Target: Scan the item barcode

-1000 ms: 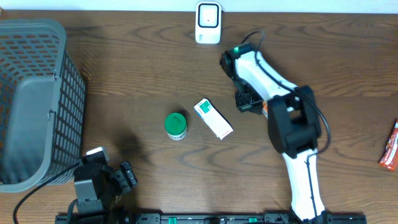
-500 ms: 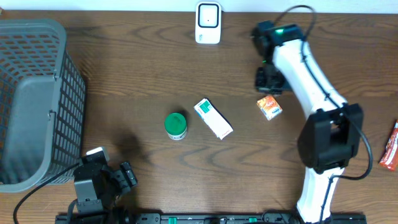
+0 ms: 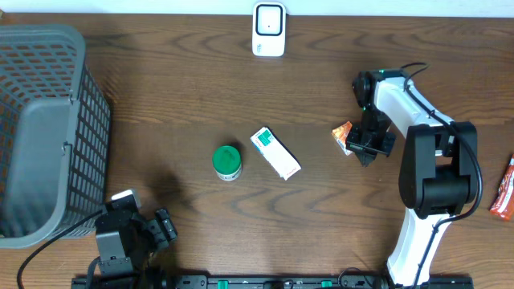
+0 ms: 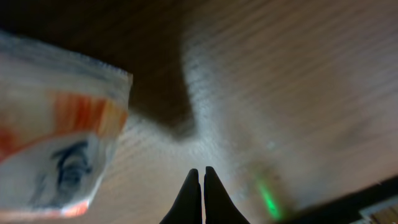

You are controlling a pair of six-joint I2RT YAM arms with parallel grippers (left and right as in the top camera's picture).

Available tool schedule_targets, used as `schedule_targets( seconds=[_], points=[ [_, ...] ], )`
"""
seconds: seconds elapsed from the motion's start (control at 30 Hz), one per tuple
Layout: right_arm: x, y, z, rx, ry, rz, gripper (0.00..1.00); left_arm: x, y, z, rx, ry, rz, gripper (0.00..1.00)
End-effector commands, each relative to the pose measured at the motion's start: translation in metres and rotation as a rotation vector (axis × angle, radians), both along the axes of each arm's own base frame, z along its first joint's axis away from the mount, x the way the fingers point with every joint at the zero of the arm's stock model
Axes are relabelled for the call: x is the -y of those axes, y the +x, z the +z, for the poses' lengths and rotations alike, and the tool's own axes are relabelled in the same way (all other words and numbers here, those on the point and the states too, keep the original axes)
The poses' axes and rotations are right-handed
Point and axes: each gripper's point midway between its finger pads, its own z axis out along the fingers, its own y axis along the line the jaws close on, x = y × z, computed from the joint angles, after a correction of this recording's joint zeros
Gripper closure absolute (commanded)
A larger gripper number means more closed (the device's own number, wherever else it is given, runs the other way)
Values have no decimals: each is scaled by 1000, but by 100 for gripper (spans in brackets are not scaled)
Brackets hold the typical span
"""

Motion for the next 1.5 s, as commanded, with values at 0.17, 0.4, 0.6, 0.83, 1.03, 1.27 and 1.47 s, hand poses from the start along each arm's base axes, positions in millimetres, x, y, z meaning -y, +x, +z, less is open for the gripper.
schedule_targets(
  seconds=[0.17, 0.4, 0.6, 0.83, 1.03, 1.27, 1.47],
  points=[
    [0, 35, -18, 155, -13, -9, 99, 1, 0, 2, 6, -2, -9, 14],
    [-2, 71, -22, 306, -19, 0, 99, 1, 0, 2, 6, -2, -9, 14],
    [-37, 74, -24, 312, 121, 132, 99, 1, 0, 2, 7, -2, -9, 14],
    [-72, 83, -24, 367, 152, 271, 99, 1, 0, 2, 6, -2, -9, 14],
    [-85, 82, -22, 371, 151, 319, 99, 1, 0, 2, 6, -2, -9, 14],
    [-83, 71, 21, 377, 140, 250, 99, 1, 0, 2, 6, -2, -9, 14],
    [-94, 76, 98, 558, 222, 253, 2, 1, 0, 2, 6, -2, -9, 14]
  ],
)
